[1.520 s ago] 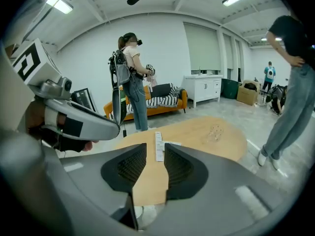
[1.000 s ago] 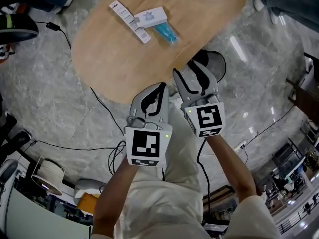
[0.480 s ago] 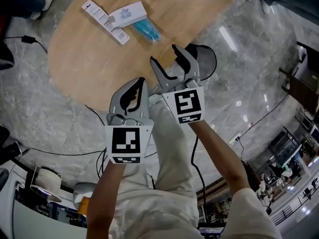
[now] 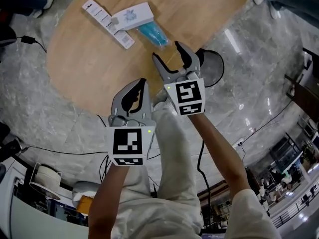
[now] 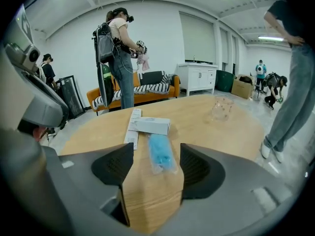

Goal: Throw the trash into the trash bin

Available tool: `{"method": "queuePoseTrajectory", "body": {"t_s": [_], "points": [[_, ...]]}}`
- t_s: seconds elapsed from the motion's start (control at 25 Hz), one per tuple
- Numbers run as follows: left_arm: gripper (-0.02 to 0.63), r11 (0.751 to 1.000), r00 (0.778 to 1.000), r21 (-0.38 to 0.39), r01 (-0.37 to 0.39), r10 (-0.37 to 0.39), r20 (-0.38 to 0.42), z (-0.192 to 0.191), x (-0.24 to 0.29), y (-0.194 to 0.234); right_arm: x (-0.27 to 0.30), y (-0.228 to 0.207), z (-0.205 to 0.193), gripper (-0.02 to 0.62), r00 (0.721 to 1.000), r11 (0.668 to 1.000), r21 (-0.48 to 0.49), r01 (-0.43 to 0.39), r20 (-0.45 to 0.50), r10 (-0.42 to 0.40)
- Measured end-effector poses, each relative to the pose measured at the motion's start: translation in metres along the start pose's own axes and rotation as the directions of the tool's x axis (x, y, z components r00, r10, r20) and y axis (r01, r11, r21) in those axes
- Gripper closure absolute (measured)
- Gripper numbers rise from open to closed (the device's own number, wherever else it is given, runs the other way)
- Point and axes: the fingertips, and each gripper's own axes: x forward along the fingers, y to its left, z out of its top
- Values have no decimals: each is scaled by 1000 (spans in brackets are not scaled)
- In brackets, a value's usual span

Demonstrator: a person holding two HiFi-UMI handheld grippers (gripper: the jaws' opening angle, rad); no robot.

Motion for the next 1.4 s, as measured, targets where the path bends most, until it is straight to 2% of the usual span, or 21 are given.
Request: {"method": "queuePoseTrajectory", "body": {"t_s": [0.32,0.52,0.56,0.68,0.8,1.0,1.4], "points": [[606,1000,1000,5,2,-2,-28,-19,8,2,32,-5,-21,294,999,999,-51,-7,-43,4],[606,1000,1000,17,0,0,-30,-21,9,0,50,-12,-37,298,995,995,-95,13,-98,-23],[606,1000,999,18,1,0,-33,-22,10,0,50,-13,-37,321,995,995,-97,23,-95,-33],[606,1000,999,26,0,1,-41,-24,9,2,46,-14,-34,478,996,992,-110,54,-69,-62],[606,1000,999,31,0,1,-43,-27,8,-1,38,-13,-35,527,996,991,-120,54,-61,-61],[606,999,999,40,-2,4,-43,-29,7,-12,15,-11,-34,551,998,992,-121,40,-43,-45],[606,997,999,76,23,-20,-48,-26,16,-39,-28,-23,-28,554,999,998,-52,43,16,-42]]}}
